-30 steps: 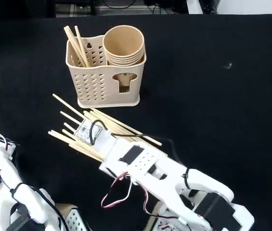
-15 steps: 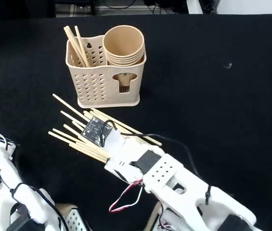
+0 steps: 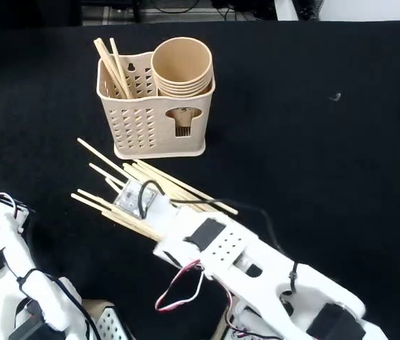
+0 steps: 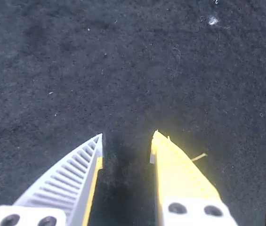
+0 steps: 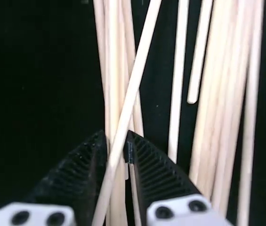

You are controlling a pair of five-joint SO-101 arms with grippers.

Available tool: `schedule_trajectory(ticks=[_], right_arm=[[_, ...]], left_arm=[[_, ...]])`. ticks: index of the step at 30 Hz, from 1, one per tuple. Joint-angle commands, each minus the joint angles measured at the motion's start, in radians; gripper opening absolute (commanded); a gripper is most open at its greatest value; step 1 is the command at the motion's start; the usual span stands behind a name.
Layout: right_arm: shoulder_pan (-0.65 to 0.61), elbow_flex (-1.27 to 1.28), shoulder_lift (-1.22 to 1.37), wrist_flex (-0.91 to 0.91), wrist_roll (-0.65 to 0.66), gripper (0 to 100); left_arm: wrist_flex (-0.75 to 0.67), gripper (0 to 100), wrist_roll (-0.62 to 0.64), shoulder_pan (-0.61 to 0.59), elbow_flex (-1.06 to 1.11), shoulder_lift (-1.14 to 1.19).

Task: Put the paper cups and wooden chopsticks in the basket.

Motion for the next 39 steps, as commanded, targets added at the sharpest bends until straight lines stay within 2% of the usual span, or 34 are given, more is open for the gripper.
schedule_trajectory(ticks=[1, 5, 26, 39], right_arm=[[-0.015, -0.145, -0.120, 0.071, -0.008, 1.1], [-0.012, -0.274, -0.183, 0.104, -0.005, 1.1], [-0.011, -0.730, -0.185, 0.104, -0.014, 1.1], [0.081, -0.549, -0.194, 0.098, -0.014, 1.1]], left_arm=[[-0.014, 17, -0.009, 0.013, -0.021, -0.025], [-0.014, 17, -0.011, 0.012, -0.018, -0.025], [-0.011, 17, -0.011, 0.012, -0.015, -0.025], [-0.011, 17, -0.011, 0.012, -0.015, -0.025]])
